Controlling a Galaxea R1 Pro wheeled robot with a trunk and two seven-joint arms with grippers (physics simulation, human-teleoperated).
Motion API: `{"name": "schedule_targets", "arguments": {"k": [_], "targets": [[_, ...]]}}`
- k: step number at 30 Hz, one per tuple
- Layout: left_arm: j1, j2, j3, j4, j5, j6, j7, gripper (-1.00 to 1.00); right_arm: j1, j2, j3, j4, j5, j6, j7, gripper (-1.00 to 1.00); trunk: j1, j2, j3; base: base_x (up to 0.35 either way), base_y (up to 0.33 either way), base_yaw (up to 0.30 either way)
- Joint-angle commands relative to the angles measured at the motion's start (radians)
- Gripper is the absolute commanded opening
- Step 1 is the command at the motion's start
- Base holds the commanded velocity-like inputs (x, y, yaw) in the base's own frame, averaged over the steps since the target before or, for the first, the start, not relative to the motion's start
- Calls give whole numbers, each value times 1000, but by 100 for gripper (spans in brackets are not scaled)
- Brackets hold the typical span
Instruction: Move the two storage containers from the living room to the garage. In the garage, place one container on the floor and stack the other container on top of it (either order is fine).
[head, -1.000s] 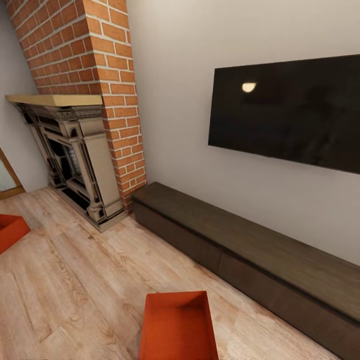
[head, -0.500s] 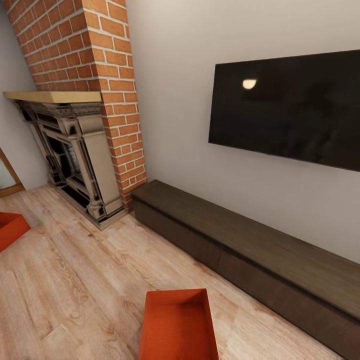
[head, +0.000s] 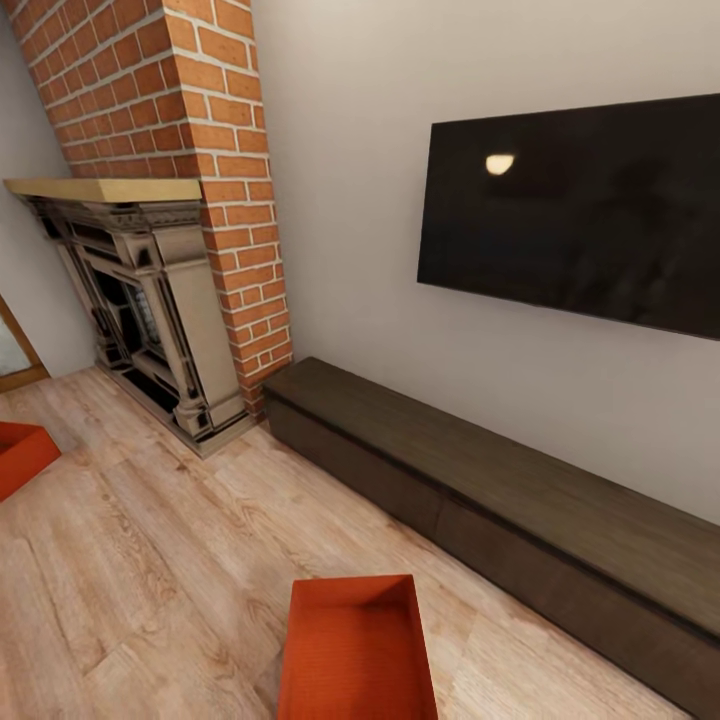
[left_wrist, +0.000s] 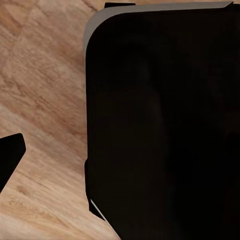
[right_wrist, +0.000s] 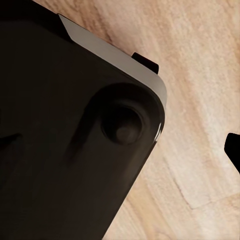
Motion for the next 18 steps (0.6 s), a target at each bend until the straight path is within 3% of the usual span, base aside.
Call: {"name": "schedule_targets", "arguments": {"k": [1,18], "targets": [[0,0,0,0,2,-3,0,100,0,0,9,0,-10,-3,-2,100,0,0,-1,0,0,0],[0,0,0,0,2,-3,0,100,0,-1,9,0,-13,-3,-2,100,0,0,-8,0,0,0]]}}
